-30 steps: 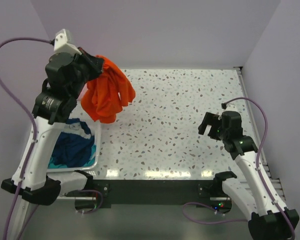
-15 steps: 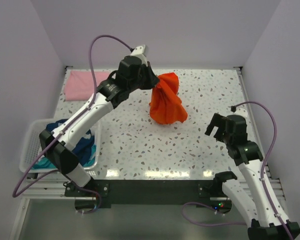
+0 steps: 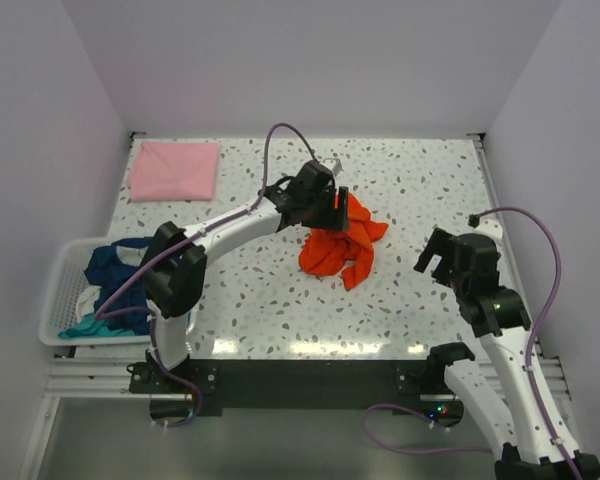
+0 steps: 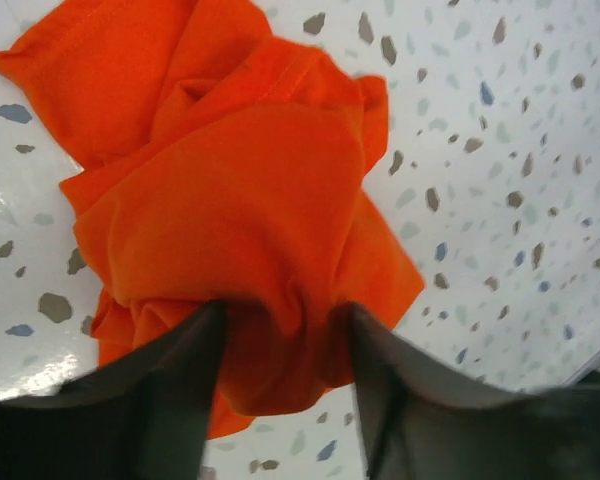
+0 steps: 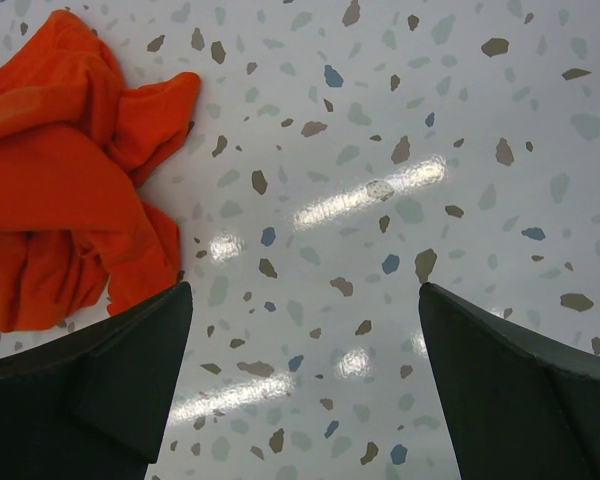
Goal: Fold and stack the t-shirts
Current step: Move the tshirt to the center of the board, then flatten the tshirt out
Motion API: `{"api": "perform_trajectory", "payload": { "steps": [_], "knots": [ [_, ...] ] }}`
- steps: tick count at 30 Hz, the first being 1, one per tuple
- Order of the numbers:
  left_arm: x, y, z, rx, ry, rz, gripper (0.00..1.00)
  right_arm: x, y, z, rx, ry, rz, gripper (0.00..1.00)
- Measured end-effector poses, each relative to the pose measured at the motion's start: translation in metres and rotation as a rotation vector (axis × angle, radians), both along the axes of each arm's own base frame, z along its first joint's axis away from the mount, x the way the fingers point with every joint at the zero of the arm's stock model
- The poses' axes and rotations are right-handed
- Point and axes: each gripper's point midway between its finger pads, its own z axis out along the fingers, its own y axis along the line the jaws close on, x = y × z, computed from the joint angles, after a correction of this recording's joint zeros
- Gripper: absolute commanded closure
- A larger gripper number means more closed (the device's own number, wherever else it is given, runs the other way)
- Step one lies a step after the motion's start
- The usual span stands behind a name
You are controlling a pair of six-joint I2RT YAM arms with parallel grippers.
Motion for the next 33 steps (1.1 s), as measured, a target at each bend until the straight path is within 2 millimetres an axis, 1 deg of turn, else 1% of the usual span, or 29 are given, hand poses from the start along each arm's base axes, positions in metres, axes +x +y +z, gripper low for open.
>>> {"api": "perform_trajectory", "payload": {
  "steps": [1,2,3,6,7,9,12,14,16,17,19,21,23,25,28,29,31,32,33],
  "knots": [
    [-0.003,0.002,-0.006,0.01,0.011,-0.002,0.18,0.0,0.0,0.0,0.001,0.001,0.0,0.01],
    [-0.005,0.004,-0.011,0.021,0.018,-0.004,0.13,0.0,0.0,-0.001,0.002,0.003,0.001,0.01],
    [-0.006,0.006,-0.013,0.025,0.02,-0.002,0.01,0.0,0.001,-0.001,0.003,0.007,0.003,0.01],
    [-0.013,0.016,-0.015,0.04,0.015,0.008,0.0,0.001,0.005,-0.006,0.014,0.028,0.02,0.01],
    [-0.016,0.023,-0.013,0.047,0.007,0.017,0.0,0.002,0.007,-0.008,0.018,0.039,0.026,0.01],
    [-0.024,0.038,-0.004,0.055,-0.02,0.042,0.0,0.003,0.011,-0.013,0.03,0.065,0.045,0.01],
    [-0.036,0.064,0.02,0.043,-0.086,0.088,0.0,0.004,0.019,-0.02,0.051,0.101,0.076,0.01],
    [-0.045,0.08,0.033,0.028,-0.124,0.117,0.0,0.005,0.026,-0.025,0.073,0.114,0.107,0.01],
    [-0.057,0.096,0.038,0.017,-0.14,0.144,0.0,0.004,0.034,-0.03,0.101,0.12,0.143,0.01],
    [-0.061,0.101,0.037,0.012,-0.143,0.151,0.0,0.003,0.039,-0.032,0.118,0.123,0.165,0.01],
    [-0.072,0.111,0.023,0.013,-0.124,0.162,0.0,0.004,0.05,-0.036,0.159,0.117,0.213,0.01],
    [-0.082,0.115,0.0,0.021,-0.088,0.158,0.0,0.006,0.061,-0.041,0.203,0.1,0.257,0.01],
    [-0.091,0.117,-0.023,0.037,-0.04,0.146,0.0,0.006,0.071,-0.049,0.248,0.097,0.29,0.01],
    [-0.095,0.114,-0.043,0.049,0.007,0.133,0.02,0.005,0.078,-0.06,0.284,0.111,0.308,0.01],
    [-0.092,0.103,-0.063,0.045,0.043,0.118,0.08,0.003,0.085,-0.074,0.318,0.132,0.319,0.01],
    [-0.091,0.099,-0.071,0.044,0.059,0.113,0.12,0.003,0.088,-0.076,0.328,0.134,0.323,0.01],
    [-0.091,0.092,-0.087,0.046,0.094,0.102,0.18,0.004,0.092,-0.079,0.343,0.13,0.334,0.01],
    [-0.091,0.09,-0.092,0.047,0.104,0.097,0.25,0.005,0.094,-0.08,0.347,0.13,0.338,0.01],
    [-0.091,0.088,-0.098,0.048,0.122,0.094,0.28,0.006,0.096,-0.082,0.349,0.131,0.343,0.01]
  ]
}}
